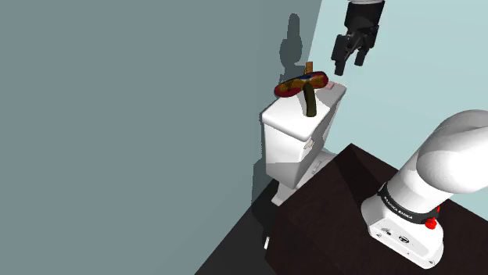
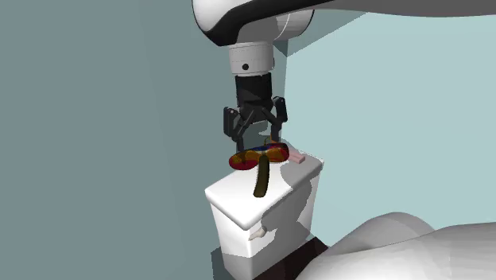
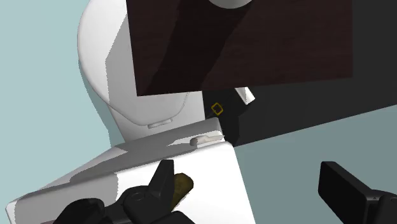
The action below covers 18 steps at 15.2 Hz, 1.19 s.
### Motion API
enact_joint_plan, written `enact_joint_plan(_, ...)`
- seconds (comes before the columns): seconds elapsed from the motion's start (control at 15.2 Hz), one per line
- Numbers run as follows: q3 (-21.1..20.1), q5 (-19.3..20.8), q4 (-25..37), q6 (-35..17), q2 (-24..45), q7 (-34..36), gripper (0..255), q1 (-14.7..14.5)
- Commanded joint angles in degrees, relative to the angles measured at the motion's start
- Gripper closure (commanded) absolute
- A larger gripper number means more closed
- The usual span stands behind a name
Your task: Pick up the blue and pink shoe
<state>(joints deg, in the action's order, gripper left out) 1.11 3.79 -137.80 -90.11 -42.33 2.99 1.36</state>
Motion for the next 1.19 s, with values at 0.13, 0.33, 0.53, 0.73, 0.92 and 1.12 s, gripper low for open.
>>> enact_joint_plan(0.13,2.2,0.5,2.4,-1.4,4.3,-2.2,0,0.6)
enact_joint_plan(0.33,5.3,0.8,6.5,-3.1,11.1,-5.4,0,1.2)
enact_joint_plan(0.53,8.2,0.4,11.2,-4.3,18.0,-8.8,0,1.7)
enact_joint_plan(0.73,10.9,-0.6,16.6,-4.8,25.2,-12.3,0,2.2)
enact_joint_plan(0.92,13.3,-2.4,22.8,-4.7,32.7,-16.0,0,2.8)
enact_joint_plan(1.12,15.3,-4.7,29.7,-3.9,40.5,-19.7,0,3.7)
